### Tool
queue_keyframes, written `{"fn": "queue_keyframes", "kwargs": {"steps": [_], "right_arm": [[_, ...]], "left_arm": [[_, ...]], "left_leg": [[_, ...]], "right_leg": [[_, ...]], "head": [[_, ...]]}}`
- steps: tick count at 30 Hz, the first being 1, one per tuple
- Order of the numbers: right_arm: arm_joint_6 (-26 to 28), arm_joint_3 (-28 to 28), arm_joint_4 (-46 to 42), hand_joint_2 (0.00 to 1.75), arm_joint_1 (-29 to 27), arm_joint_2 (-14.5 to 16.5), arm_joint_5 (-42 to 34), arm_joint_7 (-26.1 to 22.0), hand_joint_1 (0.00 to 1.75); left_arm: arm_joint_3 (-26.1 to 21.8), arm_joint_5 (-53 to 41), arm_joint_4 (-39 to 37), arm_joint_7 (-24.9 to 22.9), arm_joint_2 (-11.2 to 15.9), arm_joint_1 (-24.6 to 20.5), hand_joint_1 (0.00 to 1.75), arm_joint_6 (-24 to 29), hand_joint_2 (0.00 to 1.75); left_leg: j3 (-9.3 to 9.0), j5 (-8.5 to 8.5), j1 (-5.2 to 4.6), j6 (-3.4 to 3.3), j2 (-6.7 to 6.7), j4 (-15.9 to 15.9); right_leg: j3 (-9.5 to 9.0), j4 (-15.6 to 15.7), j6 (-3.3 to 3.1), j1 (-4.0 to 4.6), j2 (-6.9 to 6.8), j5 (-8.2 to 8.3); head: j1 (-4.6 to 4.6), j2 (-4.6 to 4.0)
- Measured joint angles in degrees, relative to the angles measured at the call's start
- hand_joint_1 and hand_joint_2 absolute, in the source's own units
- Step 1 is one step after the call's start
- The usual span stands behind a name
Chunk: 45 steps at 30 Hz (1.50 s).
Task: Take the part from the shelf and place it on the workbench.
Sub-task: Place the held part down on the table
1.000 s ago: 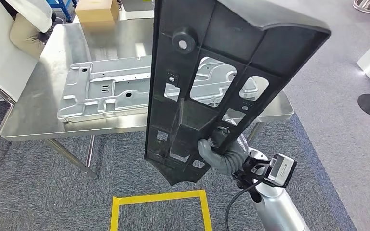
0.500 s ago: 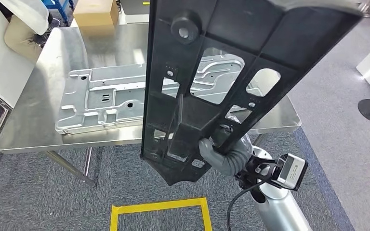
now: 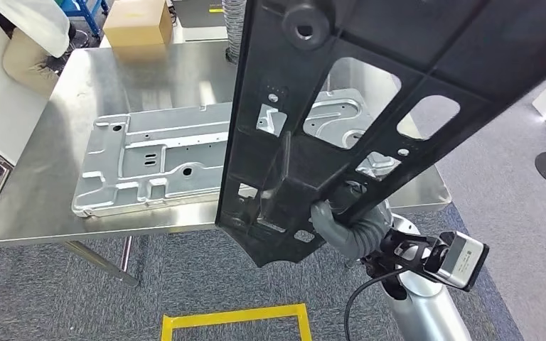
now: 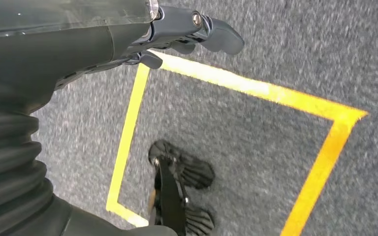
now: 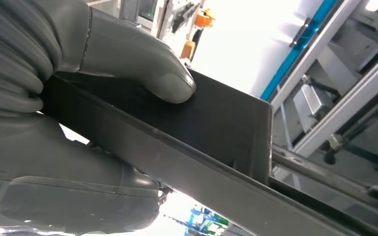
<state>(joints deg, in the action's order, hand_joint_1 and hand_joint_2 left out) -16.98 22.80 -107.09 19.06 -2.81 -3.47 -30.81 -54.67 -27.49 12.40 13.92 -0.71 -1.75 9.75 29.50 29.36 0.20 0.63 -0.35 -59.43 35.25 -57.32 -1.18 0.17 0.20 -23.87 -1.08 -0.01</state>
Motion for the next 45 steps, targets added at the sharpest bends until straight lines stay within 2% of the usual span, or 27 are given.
{"fn": "queue_keyframes", "kwargs": {"steps": [2,4,5,6,7,9,11,14,16,17,19,20,21,22,24,26,28,31,32,34,35,36,37,39,41,42,45], "right_arm": [[-0.3,-0.1,-0.5,1.75,0.2,0.0,0.0,0.0,1.75],[-0.5,-0.1,-0.6,1.75,0.3,0.0,0.0,0.0,1.75],[-0.5,-0.1,-0.6,1.75,0.2,0.0,0.0,0.1,1.75],[-0.5,-0.1,-0.6,1.75,0.2,0.0,0.0,0.2,1.75],[-0.5,-0.1,-0.6,1.75,0.2,0.0,0.0,0.3,1.75],[-0.5,-0.1,-0.6,1.75,0.2,0.0,0.0,0.5,1.75],[-0.5,-0.1,-0.6,1.75,0.3,0.0,0.0,0.6,1.75],[-0.5,-0.1,-0.7,1.75,0.3,0.0,0.0,0.7,1.75],[-0.5,-0.1,-0.9,1.75,0.4,0.0,0.0,0.7,1.75],[-0.5,-0.1,-1.0,1.75,0.4,0.0,0.0,0.7,1.75],[-0.4,-0.1,-1.1,1.75,0.4,0.0,0.0,0.7,1.75],[-0.4,-0.1,-1.0,1.75,0.4,0.0,0.0,0.7,1.75],[-0.4,0.0,-1.0,1.75,0.4,0.0,0.1,0.8,1.75],[-0.3,0.0,-1.0,1.75,0.4,0.0,0.2,0.8,1.75],[0.1,0.0,-1.1,1.75,0.5,0.1,0.5,0.7,1.75],[0.9,0.0,-1.3,1.75,0.5,0.2,1.2,0.4,1.75],[2.4,0.0,-2.1,1.75,0.1,0.2,2.5,-0.3,1.75],[6.1,-0.4,-3.9,1.75,-1.0,0.2,6.2,-0.9,1.75],[7.6,-0.7,-4.6,1.75,-1.4,0.2,7.9,-0.9,1.75],[10.1,-1.4,-5.8,1.75,-2.3,0.2,10.8,-0.9,1.75],[11.6,-1.7,-6.3,1.75,-3.0,0.2,12.9,-0.6,1.75],[13.7,-1.9,-7.0,1.75,-3.8,0.1,16.0,0.2,1.75],[17.0,-2.1,-7.9,1.75,-4.6,-0.1,20.9,1.5,1.75],[24.5,-3.0,-9.6,1.75,-5.4,-1.1,33.8,6.4,1.75],[28.9,-4.8,-10.1,1.75,-4.2,-2.8,43.3,11.2,1.75],[29.5,-5.9,-9.9,1.75,-3.2,-3.6,45.3,12.6,1.75],[28.8,-8.1,-8.8,1.75,-0.1,-5.4,49.9,15.3,1.75]], "left_arm": [[0.0,-0.2,0.0,0.0,0.0,-0.2,0.00,0.0,1.75],[0.0,-0.5,0.0,-0.3,0.0,-0.2,0.00,0.0,1.75],[0.0,-0.6,0.0,-0.4,0.1,-0.1,0.00,0.1,1.75],[0.0,-0.7,0.0,-0.5,0.1,-0.1,0.00,0.1,1.75],[0.0,-0.8,0.0,-0.6,0.1,0.0,0.00,0.1,1.75],[0.0,-0.8,0.0,-0.7,0.1,0.0,0.00,0.1,1.75],[0.0,-0.9,0.0,-0.8,0.1,0.0,0.00,0.1,1.75],[0.0,-1.1,0.0,-0.9,0.1,0.0,0.00,0.1,1.75],[0.0,-1.2,0.0,-0.9,0.1,0.0,0.00,0.2,1.75],[0.0,-1.2,0.0,-0.9,0.0,-0.1,0.00,0.2,1.75],[0.0,-1.4,0.0,-0.9,0.1,-0.2,0.00,0.2,1.75],[0.0,-1.4,0.0,-0.9,0.1,-0.3,0.00,0.2,1.75],[0.0,-1.5,0.0,-0.9,0.1,-0.3,0.00,0.3,1.75],[0.0,-1.6,0.0,-0.9,0.2,-0.2,0.00,0.3,1.75],[0.0,-1.7,0.0,-0.9,0.2,-0.2,0.00,0.3,1.75],[-0.2,-1.5,0.0,-0.9,0.2,-0.3,0.00,0.4,1.75],[-0.6,-1.3,0.0,-0.8,0.2,-0.4,0.00,0.7,1.75],[-1.2,-1.2,0.0,-0.2,0.3,-0.3,0.00,1.1,1.75],[-1.3,-1.2,0.1,0.1,0.3,-0.3,0.00,1.1,1.75],[-1.6,-1.2,0.1,0.7,0.4,-0.2,0.00,1.1,1.75],[-1.8,-1.2,0.1,0.8,0.4,-0.1,0.00,1.2,1.75],[-2.0,-1.2,0.1,0.8,0.4,0.0,0.00,1.2,1.75],[-2.2,-1.4,0.1,0.9,0.4,0.0,0.00,1.2,1.75],[-2.5,-2.0,0.1,0.9,0.4,0.1,0.00,1.1,1.75],[-2.6,-2.6,0.2,1.0,0.4,0.1,0.00,1.0,1.75],[-2.7,-2.8,0.2,1.0,0.4,0.0,0.00,0.9,1.75],[-2.9,-3.4,0.2,1.1,0.4,-0.1,0.00,0.5,1.75]], "left_leg": [[3.00,1.62,0.18,0.57,0.03,-5.5],[7.67,4.41,0.37,1.13,0.03,-12.6],[9.39,5.17,0.49,1.31,0.03,-14.5],[10.17,4.64,0.63,1.46,0.04,-14.4],[9.92,2.70,0.78,1.58,0.05,-12.2],[7.68,-2.96,1.03,1.68,0.11,-4.4],[6.24,-5.21,0.90,1.08,0.18,0.4],[5.93,-5.25,0.75,-0.25,0.11,1.1],[5.46,-5.15,0.91,-0.88,0.08,1.4],[5.21,-5.03,0.94,-1.16,0.08,1.5],[4.90,-4.61,0.84,-1.56,0.09,1.5],[4.73,-4.37,0.77,-1.64,0.07,1.5],[4.49,-4.12,0.72,-1.65,0.03,1.4],[4.15,-3.84,0.66,-1.63,-0.03,1.4],[3.30,-3.19,0.54,-1.51,-0.14,1.4],[2.74,-2.55,0.29,-1.11,-0.23,1.3],[2.50,-2.14,0.21,-0.51,-0.24,1.4],[2.63,-0.90,0.29,0.41,-0.08,0.2],[3.64,0.38,0.33,0.70,-0.04,-2.1],[7.42,3.60,0.51,1.22,-0.01,-9.6],[9.34,4.52,0.58,1.42,-0.01,-13.0],[10.49,4.41,0.65,1.57,0.00,-14.6],[10.54,3.12,0.74,1.65,0.00,-14.0],[7.90,-1.36,0.94,1.62,0.03,-7.2],[5.19,-3.85,0.93,1.11,0.01,-0.8],[4.72,-3.98,0.85,0.72,-0.02,0.5],[4.68,-3.94,0.65,-0.56,-0.02,0.9]], "right_leg": [[-1.13,0.5,-0.41,-0.27,-0.09,-0.33],[-1.80,0.6,-0.60,-0.32,-0.10,-0.91],[-2.17,0.6,-0.57,-0.34,-0.04,-1.25],[-2.64,0.5,-0.49,-0.39,0.02,-1.62],[-3.18,0.5,-0.36,-0.45,0.09,-2.02],[-4.24,0.3,0.09,-0.50,0.13,-2.93],[-4.47,0.1,0.74,-0.40,0.16,-3.62],[-4.44,-0.1,1.79,-0.35,0.16,-4.30],[-3.59,-2.4,2.40,-0.47,0.11,-5.71],[-2.07,-5.4,2.68,-0.56,0.10,-7.14],[2.65,-13.5,3.02,-0.60,0.09,-10.11],[4.69,-16.4,3.08,-0.61,0.09,-10.56],[5.78,-17.3,3.04,-0.61,0.09,-9.87],[5.76,-16.0,2.90,-0.59,0.09,-8.10],[3.14,-8.6,2.23,-0.46,0.08,-3.05],[0.63,-2.3,1.47,-0.13,0.04,-0.44],[0.01,-0.9,1.02,0.15,0.08,-0.59],[-0.87,0.1,0.43,-0.34,0.12,-0.62],[-1.27,0.4,0.22,-0.52,0.04,-0.65],[-1.72,0.5,-0.08,-0.51,-0.10,-0.96],[-1.91,0.4,-0.12,-0.51,-0.12,-1.14],[-2.14,0.4,-0.09,-0.51,-0.09,-1.36],[-2.43,0.4,0.00,-0.52,-0.07,-1.62],[-3.04,0.1,0.36,-0.57,-0.04,-2.24],[-3.12,-0.4,0.95,-0.40,0.15,-2.79],[-3.01,-0.6,1.28,-0.30,0.26,-2.92],[-2.76,-0.9,2.26,-0.48,0.36,-3.17]], "head": [[-0.06,-0.01],[-0.10,-0.01],[-0.10,-0.01],[-0.09,-0.01],[-0.10,-0.01],[-0.11,-0.01],[-0.17,-0.01],[-0.17,-0.01],[-0.02,0.00],[0.03,0.00],[0.12,0.00],[0.11,0.00],[0.11,0.00],[0.11,0.01],[0.13,-0.01],[0.07,-0.02],[0.02,-0.01],[-0.04,-0.01],[-0.09,0.00],[-0.16,0.00],[-0.16,-0.01],[-0.18,-0.01],[-0.20,-0.01],[-0.20,-0.01],[-0.16,-0.01],[-0.12,0.00],[-0.01,-0.01]]}}
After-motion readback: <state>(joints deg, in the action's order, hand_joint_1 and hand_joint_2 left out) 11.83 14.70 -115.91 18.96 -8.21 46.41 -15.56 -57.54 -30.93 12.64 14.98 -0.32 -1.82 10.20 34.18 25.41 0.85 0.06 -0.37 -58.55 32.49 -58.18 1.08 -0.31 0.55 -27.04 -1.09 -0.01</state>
